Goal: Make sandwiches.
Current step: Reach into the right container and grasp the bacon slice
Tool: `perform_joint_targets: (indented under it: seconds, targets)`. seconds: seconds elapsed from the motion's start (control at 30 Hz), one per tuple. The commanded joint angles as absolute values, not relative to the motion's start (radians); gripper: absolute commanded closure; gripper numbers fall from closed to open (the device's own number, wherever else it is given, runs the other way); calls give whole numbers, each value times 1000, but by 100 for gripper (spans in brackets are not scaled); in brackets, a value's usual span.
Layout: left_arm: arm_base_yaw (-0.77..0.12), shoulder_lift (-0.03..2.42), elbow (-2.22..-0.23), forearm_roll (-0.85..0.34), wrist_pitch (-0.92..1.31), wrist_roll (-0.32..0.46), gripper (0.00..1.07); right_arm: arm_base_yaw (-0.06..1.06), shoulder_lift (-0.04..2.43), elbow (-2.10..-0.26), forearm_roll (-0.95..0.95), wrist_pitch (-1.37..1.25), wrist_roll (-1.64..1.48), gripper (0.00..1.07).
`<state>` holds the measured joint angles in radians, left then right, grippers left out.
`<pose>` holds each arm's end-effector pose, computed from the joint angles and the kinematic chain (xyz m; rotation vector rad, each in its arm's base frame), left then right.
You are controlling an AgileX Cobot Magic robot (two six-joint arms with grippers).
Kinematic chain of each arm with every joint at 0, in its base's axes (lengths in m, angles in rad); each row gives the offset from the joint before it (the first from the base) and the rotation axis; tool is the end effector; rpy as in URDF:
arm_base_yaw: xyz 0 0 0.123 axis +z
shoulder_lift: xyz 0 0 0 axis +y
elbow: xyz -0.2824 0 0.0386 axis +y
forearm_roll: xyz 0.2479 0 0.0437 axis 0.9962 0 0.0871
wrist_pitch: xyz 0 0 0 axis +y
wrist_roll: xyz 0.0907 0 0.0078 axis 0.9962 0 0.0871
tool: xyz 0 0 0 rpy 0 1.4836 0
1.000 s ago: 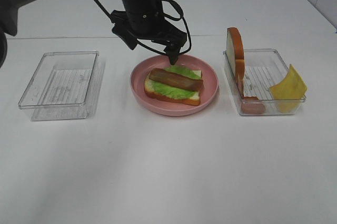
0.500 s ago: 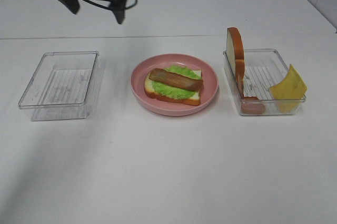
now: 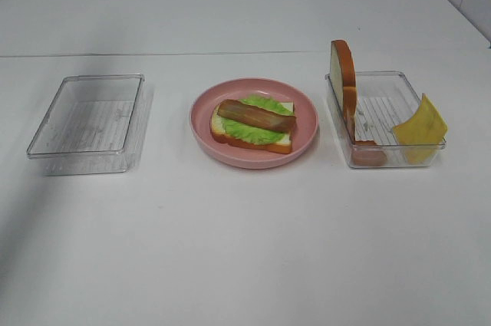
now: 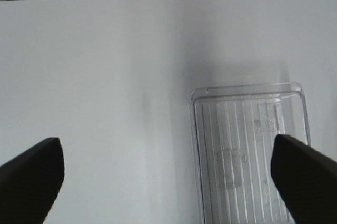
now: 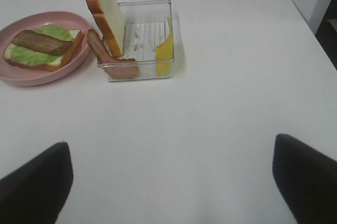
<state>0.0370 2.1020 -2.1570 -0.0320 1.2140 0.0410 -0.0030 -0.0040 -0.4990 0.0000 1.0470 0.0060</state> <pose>0.4647 0.0145 0.3242 0.0006 2.6417 -0.0171 -0.0048 0.0000 0.2780 0.0091 2.0276 0.0019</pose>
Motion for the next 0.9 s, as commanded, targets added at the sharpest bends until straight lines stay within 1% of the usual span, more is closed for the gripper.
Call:
perform_joint_targets:
  seconds: [0.03,0.1,0.23,0.3,0.33,0.37,0.4,0.43,0.5,0.53,0.6,0.7,0.8,0.9]
  targets:
    - [38,2066,-2118,-24,1276,51,6,-5,-27,-501,-8,1050,0,9]
    - [38,1953,-1995,-15,1274,46,6,-5,-27,-501,-8,1050,0,9]
    - [38,1890,-1918,-15,1266,46,6,-5,-27,-501,-8,1050,0,9]
    - [38,1725,-1743,-15,1218,46,7,-5,-27,-501,-8,1050,0,9]
    - [38,1725,-1743,-15,1218,46,7,-5,-27,-501,-8,1050,0,9]
    - [38,1674,-1702,-15,1204,46,8,-5,-27,-501,-8,1050,0,9]
    - [38,1580,-1598,-15,1167,46,8,-5,-27,-501,-8,1050,0,9]
    - [38,1580,-1598,-15,1167,46,8,-5,-27,-501,-8,1050,0,9]
    - [38,1425,-1455,-15,1110,56,9,-5,-27,-501,-8,1050,0,9]
    - [38,1425,-1455,-15,1110,56,9,-5,-27,-501,-8,1050,0,9]
    - [38,1267,-1326,-16,1066,69,9,-5,-27,-501,-8,1050,0,9]
    - [38,1201,-1286,-16,1058,75,9,-5,-27,-501,-8,1050,0,9]
    - [38,959,-1135,-16,1054,81,9,-5,-27,-501,-8,1050,0,9]
    - [38,919,-1111,-16,1054,81,9,-5,-27,-501,-8,1050,0,9]
